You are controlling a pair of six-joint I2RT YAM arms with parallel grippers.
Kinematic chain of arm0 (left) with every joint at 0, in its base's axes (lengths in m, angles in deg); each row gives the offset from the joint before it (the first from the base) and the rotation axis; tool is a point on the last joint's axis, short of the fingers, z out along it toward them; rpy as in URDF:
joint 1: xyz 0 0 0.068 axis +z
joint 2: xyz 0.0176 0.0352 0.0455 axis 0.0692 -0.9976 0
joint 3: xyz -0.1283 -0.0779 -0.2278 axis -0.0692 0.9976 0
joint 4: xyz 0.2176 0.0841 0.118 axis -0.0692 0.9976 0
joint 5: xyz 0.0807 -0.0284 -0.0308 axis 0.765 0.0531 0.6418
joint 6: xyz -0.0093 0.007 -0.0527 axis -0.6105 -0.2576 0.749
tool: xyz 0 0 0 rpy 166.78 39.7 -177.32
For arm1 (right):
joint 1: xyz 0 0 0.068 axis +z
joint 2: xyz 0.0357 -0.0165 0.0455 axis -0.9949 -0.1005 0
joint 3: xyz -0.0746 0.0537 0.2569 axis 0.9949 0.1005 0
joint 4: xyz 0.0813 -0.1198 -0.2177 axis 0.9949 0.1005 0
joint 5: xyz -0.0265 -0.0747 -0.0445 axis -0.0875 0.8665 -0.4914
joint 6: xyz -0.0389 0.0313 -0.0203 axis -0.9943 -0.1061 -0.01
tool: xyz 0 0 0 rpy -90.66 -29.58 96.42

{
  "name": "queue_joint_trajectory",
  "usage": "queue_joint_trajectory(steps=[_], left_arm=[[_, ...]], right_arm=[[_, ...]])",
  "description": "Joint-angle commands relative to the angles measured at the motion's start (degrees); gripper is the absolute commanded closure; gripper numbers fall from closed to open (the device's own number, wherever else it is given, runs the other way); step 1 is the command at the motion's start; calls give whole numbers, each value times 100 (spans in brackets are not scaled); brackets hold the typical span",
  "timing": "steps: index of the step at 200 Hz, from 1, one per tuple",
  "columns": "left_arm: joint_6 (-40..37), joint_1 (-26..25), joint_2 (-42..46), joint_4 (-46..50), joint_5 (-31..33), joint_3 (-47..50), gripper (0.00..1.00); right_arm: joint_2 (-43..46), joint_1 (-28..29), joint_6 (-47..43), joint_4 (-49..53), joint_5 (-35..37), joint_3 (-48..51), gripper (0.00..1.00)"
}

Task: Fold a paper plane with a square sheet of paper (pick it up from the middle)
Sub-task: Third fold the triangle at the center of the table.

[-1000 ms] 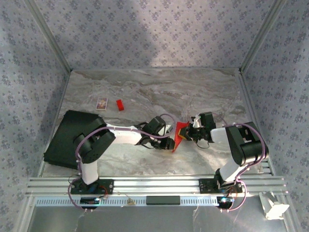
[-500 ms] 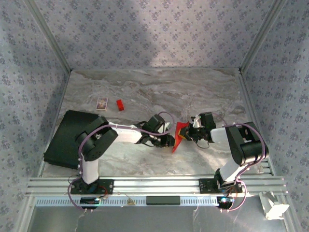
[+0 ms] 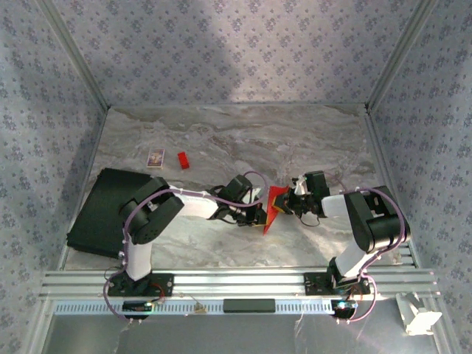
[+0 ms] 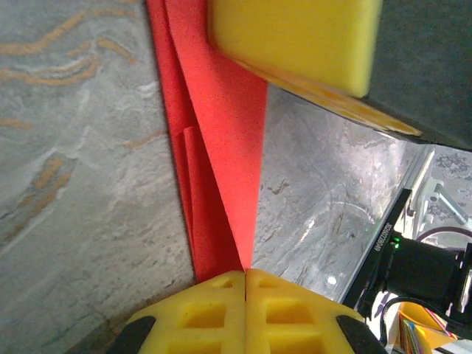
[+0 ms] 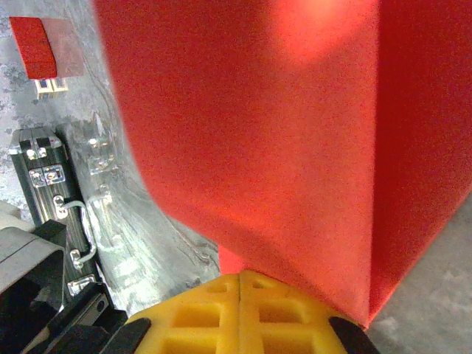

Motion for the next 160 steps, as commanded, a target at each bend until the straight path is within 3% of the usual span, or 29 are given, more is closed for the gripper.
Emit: queue_joint_trajectory(steps=[1, 160], left_arm=[[-15, 12, -102, -111, -328, -67, 97], [-338, -60, -160, 488, -296, 63, 87]], right_arm=[[-254, 3, -102, 353, 591, 133, 95], [-249, 21, -123, 460, 697, 134, 95]])
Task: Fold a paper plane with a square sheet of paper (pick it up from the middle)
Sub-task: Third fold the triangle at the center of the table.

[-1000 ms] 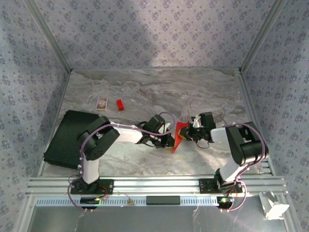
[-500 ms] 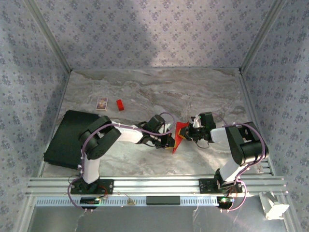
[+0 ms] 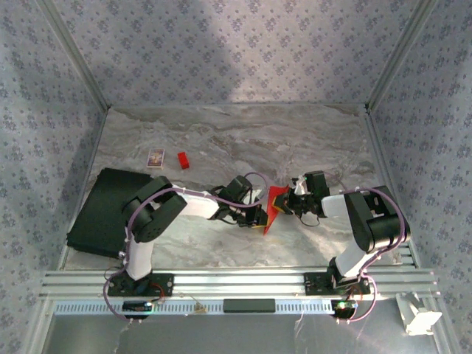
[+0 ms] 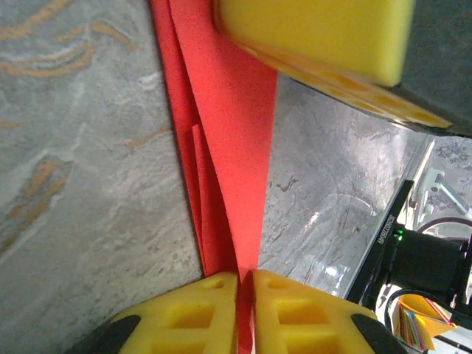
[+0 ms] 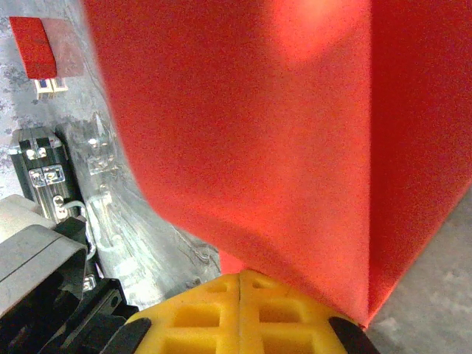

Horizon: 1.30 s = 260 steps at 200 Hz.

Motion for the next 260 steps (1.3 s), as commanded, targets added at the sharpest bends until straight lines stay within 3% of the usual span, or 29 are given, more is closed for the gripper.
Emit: queue_joint_trajectory(steps=[1, 29, 62, 118, 127, 148, 170, 200, 224, 260], left_arm=[[-199, -87, 0, 548, -115, 58, 87], [-253, -90, -16, 612, -141, 39, 87], [-308, -117, -25, 620, -184, 52, 100], [-647, -196, -80, 1312, -64, -78, 100], [-686, -211, -45, 1444, 13, -63, 94], [-744, -243, 57, 1546, 87, 12, 91], [-859, -316, 116, 1695, 139, 10, 100], [-902, -373, 74, 1814, 203, -8, 100], [-933, -387, 123, 1923, 263, 16, 92], [-1019, -415, 212, 2105, 315, 53, 95]], right_arm=[[-249, 16, -132, 459, 693, 134, 95], [-246, 16, -131, 469, 710, 134, 95], [-243, 16, -141, 489, 712, 125, 95], [-250, 25, -171, 579, 790, 116, 95], [-245, 25, -169, 613, 815, 119, 95], [-249, 25, -175, 618, 825, 116, 95], [-250, 25, -184, 632, 834, 116, 95], [-267, 24, -184, 645, 833, 107, 95], [-259, 24, -192, 654, 842, 107, 95], [-256, 25, -193, 654, 854, 107, 95]])
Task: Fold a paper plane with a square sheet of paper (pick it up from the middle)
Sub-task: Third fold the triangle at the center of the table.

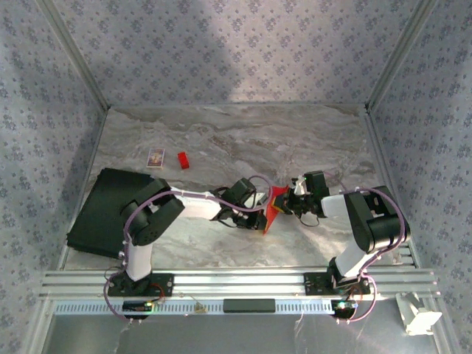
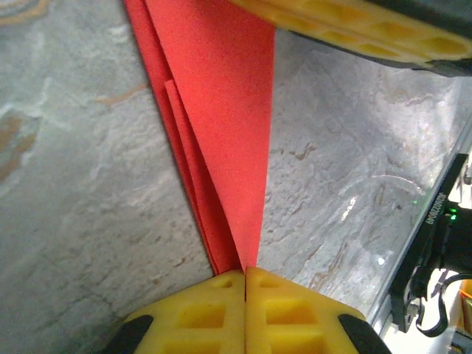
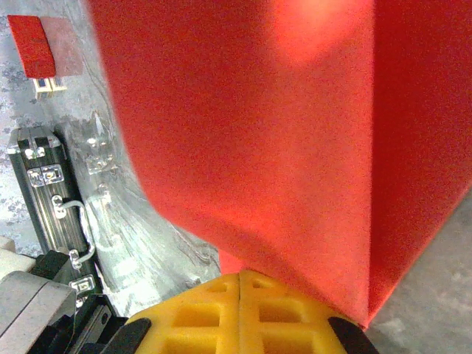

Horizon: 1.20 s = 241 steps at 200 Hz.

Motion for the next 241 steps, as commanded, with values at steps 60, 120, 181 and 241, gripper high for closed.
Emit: queue_joint_trajectory(steps=[60, 120, 181, 241], left_arm=[[-247, -267, 11, 1228, -305, 240, 93], [-277, -276, 167, 1334, -255, 345, 93], [-330, -309, 178, 1362, -334, 380, 95], [-331, -337, 266, 1307, -325, 407, 90]], right_arm=[[-258, -3, -184, 643, 807, 100, 95], [-257, -3, -198, 652, 812, 99, 95], [-270, -3, -198, 656, 808, 91, 95], [-259, -3, -206, 678, 813, 90, 95]])
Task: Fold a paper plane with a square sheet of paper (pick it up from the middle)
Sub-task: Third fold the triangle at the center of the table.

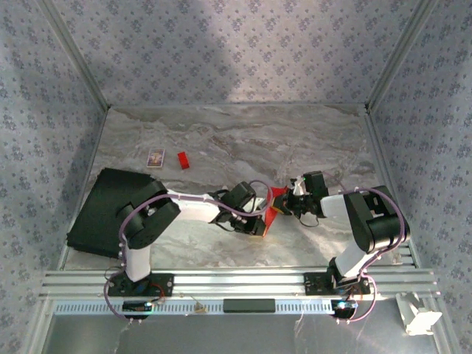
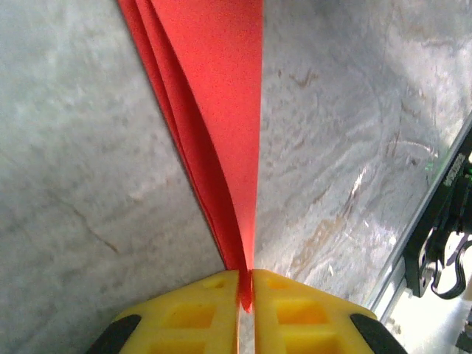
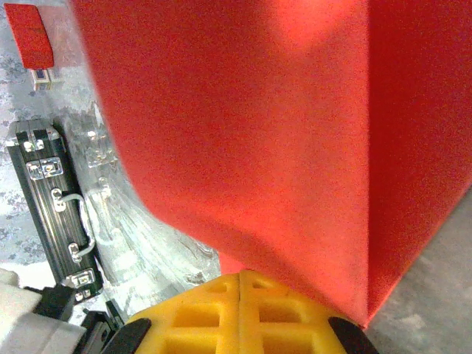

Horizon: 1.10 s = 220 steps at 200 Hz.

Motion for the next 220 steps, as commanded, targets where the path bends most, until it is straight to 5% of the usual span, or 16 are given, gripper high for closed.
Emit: queue_joint_trajectory(steps=[1, 50, 104, 139, 220], left_arm=[[-75, -176, 14, 940, -310, 240, 90], [-77, -187, -17, 842, -362, 256, 100], [-28, -168, 796, 600, -28, 516, 83], [153, 50, 1296, 280, 277, 524, 82], [523, 299, -182, -159, -133, -1021, 87]], right_arm=[[-254, -49, -185, 628, 854, 103, 95], [-266, -49, -183, 619, 862, 113, 95], [-254, -51, -174, 610, 841, 107, 95], [-244, -54, -167, 601, 841, 108, 95], [-232, -49, -167, 619, 827, 112, 95]])
